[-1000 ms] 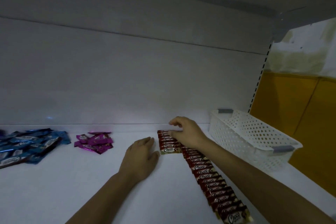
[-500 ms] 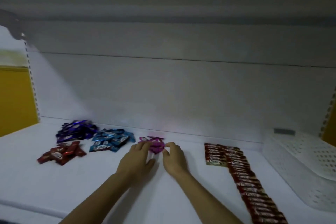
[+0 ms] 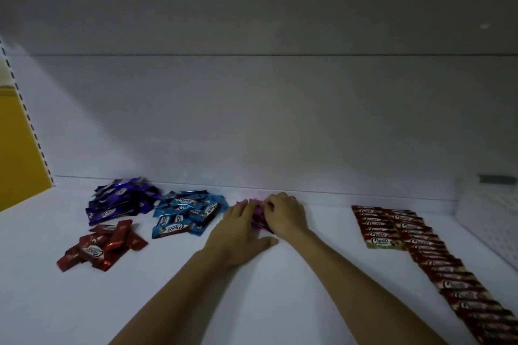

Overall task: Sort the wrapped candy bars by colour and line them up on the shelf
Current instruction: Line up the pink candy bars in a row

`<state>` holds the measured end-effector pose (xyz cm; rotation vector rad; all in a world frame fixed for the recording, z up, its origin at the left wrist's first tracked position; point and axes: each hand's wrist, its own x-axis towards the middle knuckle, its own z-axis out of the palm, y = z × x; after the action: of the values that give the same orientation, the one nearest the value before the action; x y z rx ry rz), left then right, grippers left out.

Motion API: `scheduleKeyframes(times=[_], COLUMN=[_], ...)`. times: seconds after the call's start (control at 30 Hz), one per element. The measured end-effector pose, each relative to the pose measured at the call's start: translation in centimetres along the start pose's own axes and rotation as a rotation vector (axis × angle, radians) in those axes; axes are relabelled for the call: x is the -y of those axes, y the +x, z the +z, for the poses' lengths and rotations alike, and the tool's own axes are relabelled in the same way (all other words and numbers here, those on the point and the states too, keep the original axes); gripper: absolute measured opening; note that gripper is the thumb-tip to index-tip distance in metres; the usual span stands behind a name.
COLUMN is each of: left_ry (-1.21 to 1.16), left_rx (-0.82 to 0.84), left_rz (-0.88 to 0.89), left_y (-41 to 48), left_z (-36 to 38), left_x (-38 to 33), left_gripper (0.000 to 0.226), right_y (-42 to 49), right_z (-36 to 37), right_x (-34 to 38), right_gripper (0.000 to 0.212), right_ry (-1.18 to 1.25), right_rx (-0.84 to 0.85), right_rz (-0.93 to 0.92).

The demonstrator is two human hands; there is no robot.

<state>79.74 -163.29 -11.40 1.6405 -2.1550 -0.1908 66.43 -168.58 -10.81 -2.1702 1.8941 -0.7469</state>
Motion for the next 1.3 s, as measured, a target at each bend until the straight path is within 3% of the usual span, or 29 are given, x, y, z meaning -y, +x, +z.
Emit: scheduleKeyframes(times=[0.23, 0.37, 0.47, 0.6, 0.83, 0.9, 0.97, 1.1, 1.2, 1.3], left_ry=[0.088, 0.061, -0.011, -0.095, -0.21, -0.224, -0.253, -0.192, -0.164, -0.141], left_rx=[0.198, 0.099, 0.001, 0.024, 0.02, 0.046, 0.069, 0.095, 0.08, 0.042], left_rz=[-0.057, 0.002, 0.105, 0.08, 0.113, 0.124, 0.135, 0.214, 0.243, 0.257], left_y=[3.1, 3.1, 2.6, 2.8, 3.2, 3.3, 3.2, 3.0, 2.9, 2.9], left_z=[0.1, 0.6, 1.3, 1.9, 2.0, 2.0, 1.8, 2.1, 2.1, 2.1], left_x=[-0.6, -1.3, -1.3, -0.8, -0.7, -0.7, -0.6, -0.5, -0.6, -0.8], left_gripper=[0.096, 0.078, 0.058, 0.069, 0.068, 0.086, 0.105, 0.107, 0.104, 0.081], right_y=[-2.0, -2.8, -2.6, -2.4, -2.2, -2.5, -3.0, -3.7, -4.3, -4.3], right_z=[-0.7, -1.2, -1.7, -1.8, -3.2, -3.9, -5.2, -7.6, -7.4, -5.9], right_x=[-0.9, -1.5, -2.4, -3.2, -3.8, -4.0, -3.6, -2.6, -1.6, -1.0], right_gripper=[0.029, 0.022, 0.021, 0.021, 0.009, 0.009, 0.017, 0.039, 0.038, 0.021], right_ry=[0.288, 0.49, 0.491, 0.495, 0.595, 0.395, 0.258, 0.251, 0.434, 0.57], right_rx=[0.023, -0.099, -0.126, -0.137, -0.197, -0.134, 0.053, 0.38, 0.36, 0.289], right_rz=[0.001, 0.075, 0.107, 0.138, 0.183, 0.174, 0.189, 0.275, 0.251, 0.214])
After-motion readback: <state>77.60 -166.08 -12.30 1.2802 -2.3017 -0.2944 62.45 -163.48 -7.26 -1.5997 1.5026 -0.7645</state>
